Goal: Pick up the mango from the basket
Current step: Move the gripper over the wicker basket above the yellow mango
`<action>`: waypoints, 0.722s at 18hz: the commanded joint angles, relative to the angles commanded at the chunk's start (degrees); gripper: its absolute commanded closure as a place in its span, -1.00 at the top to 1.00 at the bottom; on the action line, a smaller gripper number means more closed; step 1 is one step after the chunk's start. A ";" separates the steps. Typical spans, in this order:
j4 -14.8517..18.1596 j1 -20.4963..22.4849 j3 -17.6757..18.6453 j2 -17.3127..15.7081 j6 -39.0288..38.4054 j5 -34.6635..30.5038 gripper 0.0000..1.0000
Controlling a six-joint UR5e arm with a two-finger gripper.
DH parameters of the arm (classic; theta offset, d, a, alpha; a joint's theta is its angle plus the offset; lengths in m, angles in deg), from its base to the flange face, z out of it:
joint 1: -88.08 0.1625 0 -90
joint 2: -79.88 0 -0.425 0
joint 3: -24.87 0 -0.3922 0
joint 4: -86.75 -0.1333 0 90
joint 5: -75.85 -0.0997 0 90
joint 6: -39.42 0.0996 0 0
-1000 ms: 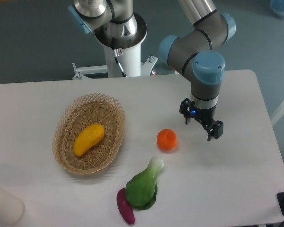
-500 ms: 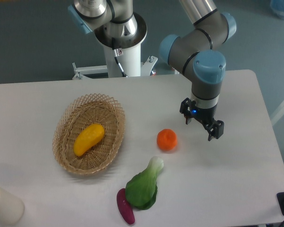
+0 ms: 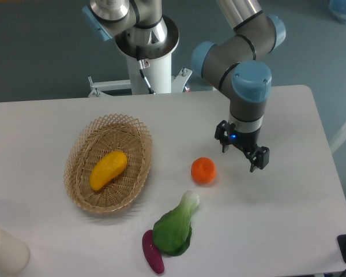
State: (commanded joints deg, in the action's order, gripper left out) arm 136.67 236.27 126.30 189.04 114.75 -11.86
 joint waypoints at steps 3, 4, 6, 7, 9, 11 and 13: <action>0.35 -0.88 0.26 -0.70 -0.71 2.19 1.00; 0.44 -1.41 0.44 -1.05 -1.58 3.16 1.00; 1.05 -2.55 0.61 -2.63 -4.56 4.74 1.00; 1.66 -3.60 0.61 -2.98 -6.15 5.36 1.00; 2.81 -6.23 0.61 -3.51 -8.17 5.72 1.00; 4.47 -8.78 0.61 -4.04 -9.67 5.72 1.00; 6.49 -11.42 0.61 -4.30 -11.86 5.72 1.00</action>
State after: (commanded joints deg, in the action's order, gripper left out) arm 143.16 224.85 126.91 184.73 102.89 -6.15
